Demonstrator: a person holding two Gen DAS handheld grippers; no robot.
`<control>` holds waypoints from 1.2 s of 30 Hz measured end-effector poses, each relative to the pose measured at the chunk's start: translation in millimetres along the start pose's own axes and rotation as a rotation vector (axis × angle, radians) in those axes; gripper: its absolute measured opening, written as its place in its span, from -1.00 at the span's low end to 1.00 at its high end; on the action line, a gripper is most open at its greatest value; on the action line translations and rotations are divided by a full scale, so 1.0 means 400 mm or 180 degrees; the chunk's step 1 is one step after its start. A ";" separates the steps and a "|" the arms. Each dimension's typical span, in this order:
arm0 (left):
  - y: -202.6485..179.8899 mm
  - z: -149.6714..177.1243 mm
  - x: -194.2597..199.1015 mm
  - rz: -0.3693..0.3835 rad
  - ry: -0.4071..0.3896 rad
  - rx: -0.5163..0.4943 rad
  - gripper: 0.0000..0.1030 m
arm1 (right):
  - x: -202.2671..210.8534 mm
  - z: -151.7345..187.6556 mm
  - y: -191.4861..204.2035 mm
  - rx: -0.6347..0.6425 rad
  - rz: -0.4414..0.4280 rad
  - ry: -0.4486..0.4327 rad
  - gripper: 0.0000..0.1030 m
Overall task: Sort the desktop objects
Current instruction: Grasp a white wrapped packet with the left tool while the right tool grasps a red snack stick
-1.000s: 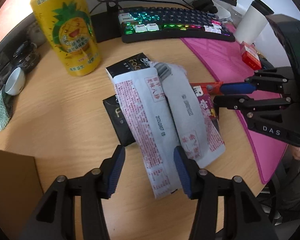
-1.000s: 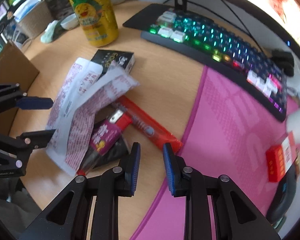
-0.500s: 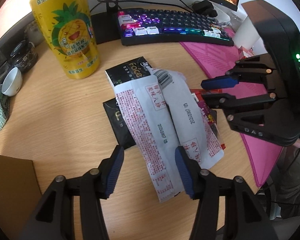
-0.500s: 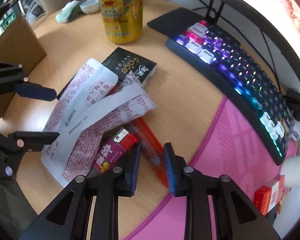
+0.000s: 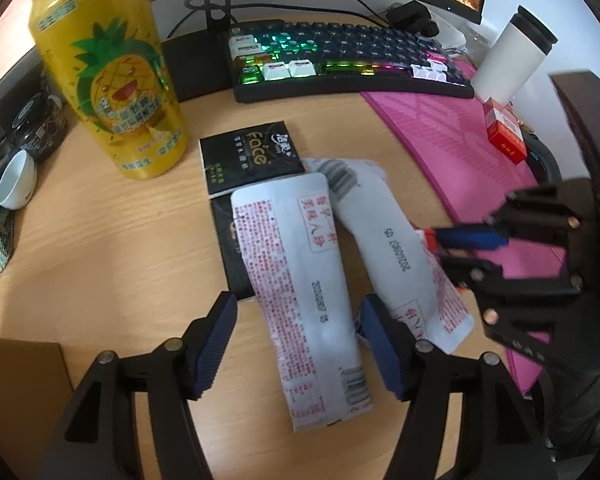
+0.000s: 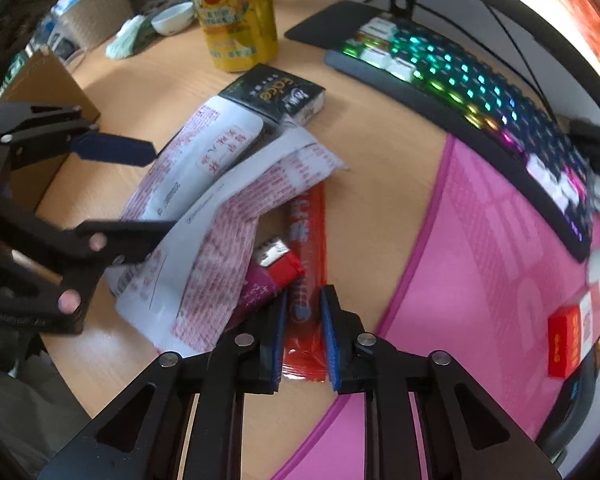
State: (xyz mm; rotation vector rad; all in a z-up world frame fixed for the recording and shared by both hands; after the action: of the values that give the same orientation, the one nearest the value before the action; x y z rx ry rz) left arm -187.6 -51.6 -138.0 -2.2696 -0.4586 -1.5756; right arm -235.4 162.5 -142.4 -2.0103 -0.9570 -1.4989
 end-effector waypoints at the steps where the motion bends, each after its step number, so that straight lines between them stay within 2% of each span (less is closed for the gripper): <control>1: 0.001 -0.001 -0.002 -0.0024 0.0004 -0.0007 0.34 | 0.002 0.009 0.000 -0.0049 -0.0010 0.0004 -0.64; 3: 0.005 0.001 -0.007 -0.0050 0.0013 0.0000 0.29 | 0.011 0.029 0.002 -0.0101 -0.0022 -0.0006 -0.64; 5: 0.012 0.008 -0.003 -0.0101 -0.0016 0.0016 -0.14 | 0.018 0.046 -0.004 -0.0164 -0.0002 -0.0014 -0.64; 8: 0.014 0.040 0.000 -0.0134 0.0029 -0.0053 -0.19 | 0.023 0.066 -0.011 -0.0281 -0.0009 -0.0019 -0.64; 12: 0.025 0.101 0.016 -0.0207 0.0098 -0.0097 -0.20 | 0.034 0.110 0.020 -0.0298 -0.0036 -0.0006 -0.64; 19: 0.035 0.212 0.042 -0.0182 0.0184 0.0024 -0.19 | 0.058 0.197 0.070 -0.0352 0.0076 0.0056 -0.60; 22: 0.035 0.240 0.052 -0.0161 0.0177 0.0088 -0.15 | 0.062 0.216 0.104 -0.0334 0.0039 0.0071 -0.57; 26: 0.036 0.255 0.074 -0.0161 0.0131 0.0106 -0.09 | 0.074 0.210 0.114 -0.0573 -0.0174 -0.0011 -0.57; 30: 0.051 0.253 0.102 -0.0182 0.0083 0.0122 -0.08 | 0.077 0.189 0.103 -0.0738 -0.0190 -0.0081 -0.57; 34: 0.049 0.250 0.079 -0.0224 0.0153 0.0075 -0.08 | 0.056 0.160 0.098 -0.0801 -0.0179 -0.0107 -0.57; 35: 0.045 0.248 0.075 -0.0219 0.0159 0.0064 -0.04 | 0.052 0.153 0.097 -0.0817 -0.0162 -0.0115 -0.57; 36: 0.040 0.243 0.072 -0.0209 0.0151 0.0059 0.12 | 0.046 0.148 0.096 -0.0828 -0.0153 -0.0116 -0.57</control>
State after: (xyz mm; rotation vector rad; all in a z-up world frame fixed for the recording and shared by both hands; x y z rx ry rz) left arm -90.1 -20.0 -144.3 -2.2196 -0.5380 -1.6461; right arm -165.4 184.1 -141.1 -2.2147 -0.8674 -1.6930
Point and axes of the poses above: each gripper's, at about its wrist camera, not at the fingertips, and x roughly against the way its jaws point, y to its left, z to its underside, the point moved 10 cm from there along -x, roughly the way its jaws point
